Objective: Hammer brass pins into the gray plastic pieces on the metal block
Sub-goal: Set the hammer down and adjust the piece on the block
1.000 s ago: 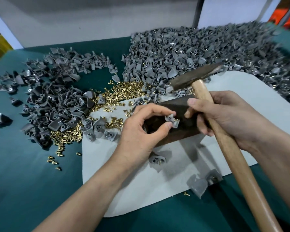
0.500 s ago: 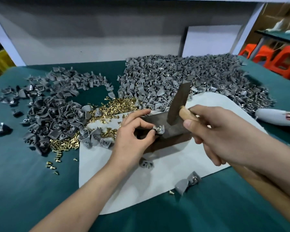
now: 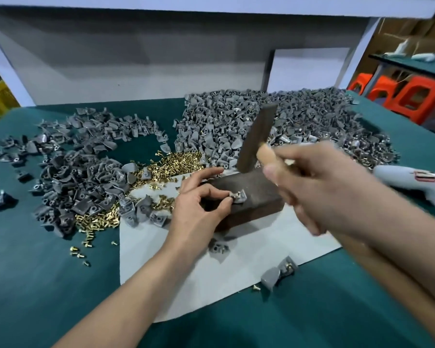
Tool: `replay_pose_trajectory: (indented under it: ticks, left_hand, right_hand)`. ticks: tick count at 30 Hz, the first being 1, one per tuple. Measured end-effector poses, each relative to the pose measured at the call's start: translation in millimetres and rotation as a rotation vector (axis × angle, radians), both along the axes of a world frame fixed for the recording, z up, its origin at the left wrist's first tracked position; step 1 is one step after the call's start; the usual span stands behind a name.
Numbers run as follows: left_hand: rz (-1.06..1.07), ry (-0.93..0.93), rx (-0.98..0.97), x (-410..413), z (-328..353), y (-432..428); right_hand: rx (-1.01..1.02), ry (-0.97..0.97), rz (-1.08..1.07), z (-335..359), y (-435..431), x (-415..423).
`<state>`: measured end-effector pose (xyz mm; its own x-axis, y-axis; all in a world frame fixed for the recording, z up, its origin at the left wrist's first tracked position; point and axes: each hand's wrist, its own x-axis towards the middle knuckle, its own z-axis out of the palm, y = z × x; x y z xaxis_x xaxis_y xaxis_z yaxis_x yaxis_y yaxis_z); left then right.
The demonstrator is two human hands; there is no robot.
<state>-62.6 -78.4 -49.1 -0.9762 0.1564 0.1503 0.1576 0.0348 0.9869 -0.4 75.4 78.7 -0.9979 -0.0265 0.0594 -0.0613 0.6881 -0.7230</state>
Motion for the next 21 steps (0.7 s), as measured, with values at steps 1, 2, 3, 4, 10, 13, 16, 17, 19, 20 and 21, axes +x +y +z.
replay_pose_trajectory:
  ticks: [1,2,3,4,10,13,16,17,19,20,21]
  left_hand:
    - [0.006,-0.002,-0.012,0,-1,0]
    - [0.009,0.004,-0.020,0,-1,0]
    - [0.008,0.009,-0.020,1,-1,0]
    - [0.008,0.005,-0.014,1,0,0]
    - [0.028,0.031,-0.037,-2,0,1]
    - [0.027,0.033,-0.038,-3,-2,0]
    - [0.007,0.053,-0.031,-1,0,0]
    - [0.006,0.061,-0.036,-2,0,0]
    - [0.017,0.042,-0.051,-2,0,-1]
    - [0.022,0.038,-0.056,-3,0,-1]
    - [0.025,0.035,-0.060,-3,-1,-1]
  right_hand:
    - [-0.013,0.037,-0.006,9,2,-1]
    - [-0.022,0.068,-0.008,16,3,-2]
    - [-0.024,0.090,-0.004,20,3,-3]
    - [-0.019,0.095,0.004,19,2,-3]
    - [0.041,0.047,0.006,13,5,-2]
    - [0.109,0.125,-0.014,5,0,-5]
    - [0.257,-0.027,0.033,-18,-5,-4]
    - [0.267,-0.021,0.030,-18,-3,-5]
    - [0.226,0.070,0.002,-3,3,-6]
    - [0.168,0.134,-0.022,9,7,-7]
    - [0.109,0.178,-0.043,20,9,-8]
